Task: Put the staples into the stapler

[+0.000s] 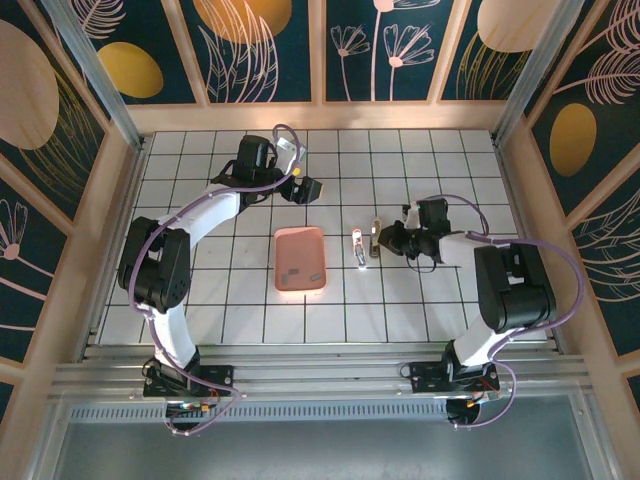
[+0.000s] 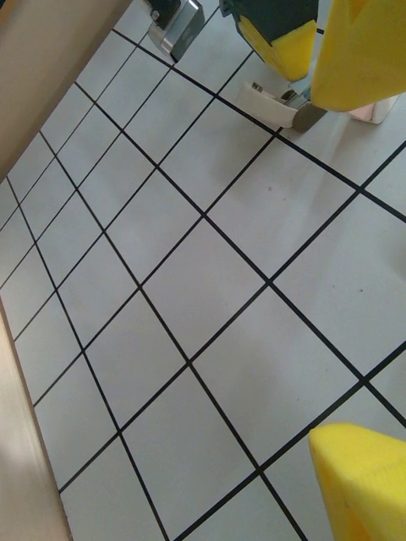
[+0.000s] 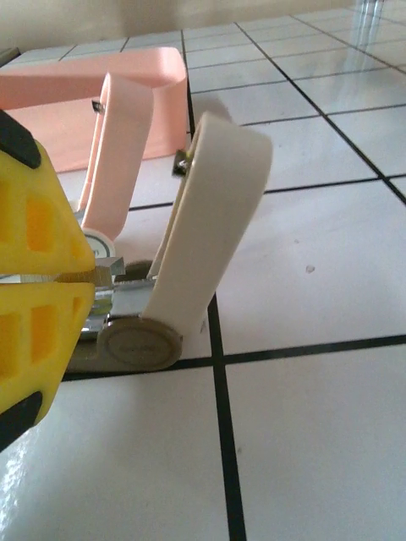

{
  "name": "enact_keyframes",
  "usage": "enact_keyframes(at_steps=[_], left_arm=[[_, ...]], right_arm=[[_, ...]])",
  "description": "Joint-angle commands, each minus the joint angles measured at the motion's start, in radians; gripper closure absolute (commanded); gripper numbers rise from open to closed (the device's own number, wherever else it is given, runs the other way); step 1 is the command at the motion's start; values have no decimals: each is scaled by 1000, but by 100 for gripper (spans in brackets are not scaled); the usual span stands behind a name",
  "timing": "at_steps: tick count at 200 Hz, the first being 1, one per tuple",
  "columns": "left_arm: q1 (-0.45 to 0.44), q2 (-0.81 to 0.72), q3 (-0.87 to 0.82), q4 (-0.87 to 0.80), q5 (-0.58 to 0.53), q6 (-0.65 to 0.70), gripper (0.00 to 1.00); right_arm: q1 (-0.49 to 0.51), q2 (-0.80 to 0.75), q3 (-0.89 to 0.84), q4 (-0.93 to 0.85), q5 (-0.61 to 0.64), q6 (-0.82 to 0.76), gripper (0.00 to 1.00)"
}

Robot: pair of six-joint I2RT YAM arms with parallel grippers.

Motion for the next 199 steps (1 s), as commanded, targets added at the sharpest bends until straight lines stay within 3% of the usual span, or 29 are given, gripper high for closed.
enact_keyframes(at_steps=[1,125,199], left_arm=[[-6,16,29,-16,9,22,6],[-8,16,21,-15,15,25,6],[-11,17,21,-13,14,20,6]], right_arm=[[-9,-43,-13,30,-26,18,92],[-149,-104,-108,-112,-29,-60,92],[-177,-84,-111,-188,17,-98,91]])
